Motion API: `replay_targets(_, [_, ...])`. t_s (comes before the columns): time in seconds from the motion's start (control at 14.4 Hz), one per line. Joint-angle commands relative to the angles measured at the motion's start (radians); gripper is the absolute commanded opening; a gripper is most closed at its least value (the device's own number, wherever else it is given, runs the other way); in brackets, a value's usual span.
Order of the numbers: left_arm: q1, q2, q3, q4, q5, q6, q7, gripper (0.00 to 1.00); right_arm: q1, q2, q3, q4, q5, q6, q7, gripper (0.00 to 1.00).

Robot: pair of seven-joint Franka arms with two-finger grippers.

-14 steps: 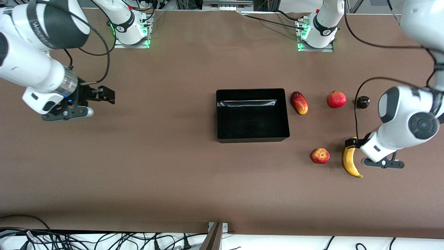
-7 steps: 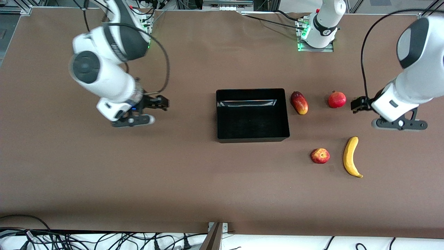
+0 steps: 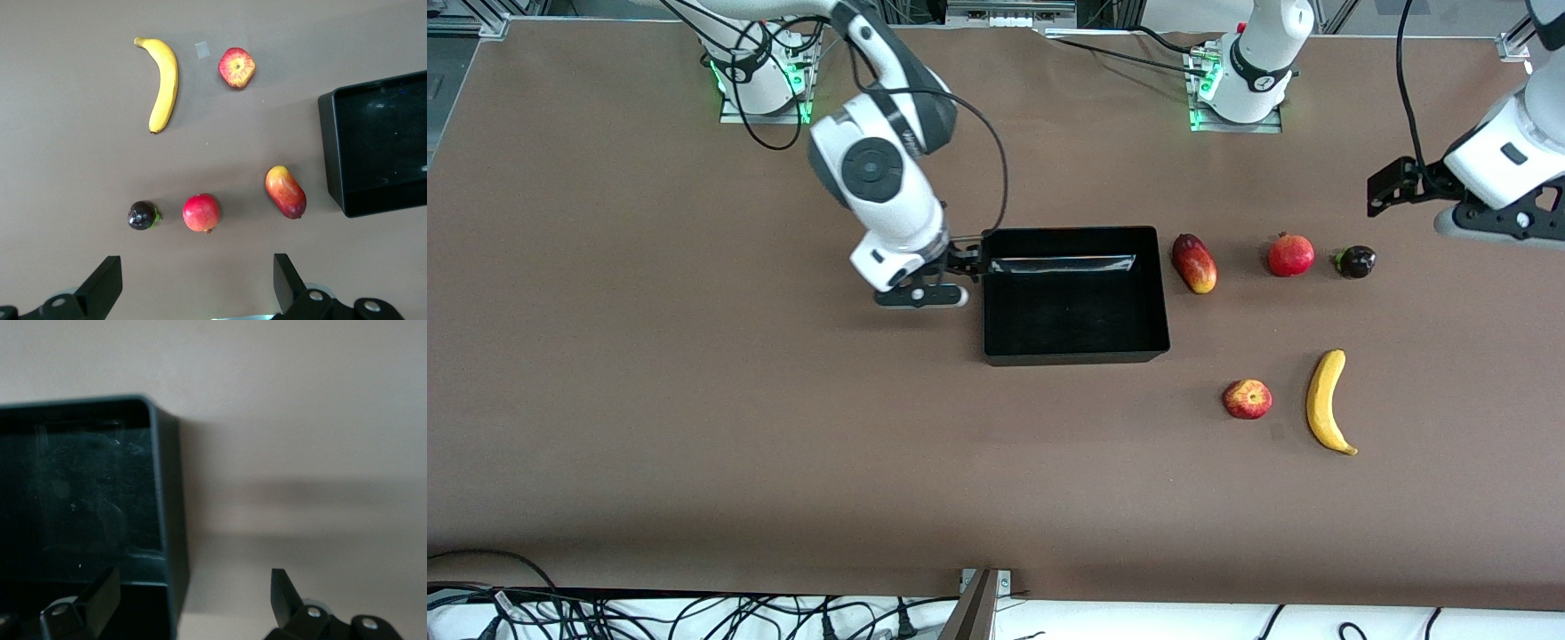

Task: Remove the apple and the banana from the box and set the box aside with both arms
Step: 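Release the banana with the left gripper while the right gripper reaches the tray, then grip the tray rim with the right gripper while the left gripper withdraws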

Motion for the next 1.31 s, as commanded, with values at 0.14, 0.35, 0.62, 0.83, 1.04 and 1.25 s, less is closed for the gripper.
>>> replay_targets(0.14, [-0.059, -0.101, 0.022, -0.041, -0.018, -0.026, -0.001, 1.0, 0.095, 0.114, -0.021, 0.023, -0.071, 0.095, 0.129, 0.97])
replay_targets(0.35, [-0.068, -0.104, 0.015, 0.043, -0.017, -0.049, -0.034, 1.0, 0.111, 0.155, -0.021, 0.024, -0.119, 0.131, 0.153, 0.71])
replay_targets(0.62, [-0.074, -0.083, 0.015, 0.099, -0.015, -0.069, -0.034, 1.0, 0.115, 0.183, -0.023, 0.024, -0.149, 0.138, 0.152, 0.25])
replay_targets(0.83, [-0.079, -0.075, 0.016, 0.1, -0.012, -0.114, -0.034, 1.0, 0.113, 0.182, -0.03, 0.026, -0.151, 0.136, 0.144, 0.0])
replay_targets(1.04, [-0.088, -0.074, 0.021, 0.099, -0.017, -0.14, -0.056, 1.0, 0.105, 0.169, -0.032, 0.032, -0.145, 0.131, 0.141, 0.0])
replay_targets(1.25, [-0.088, -0.074, 0.028, 0.1, -0.017, -0.14, -0.139, 1.0, 0.07, 0.11, -0.046, 0.032, -0.142, 0.072, 0.112, 0.0])
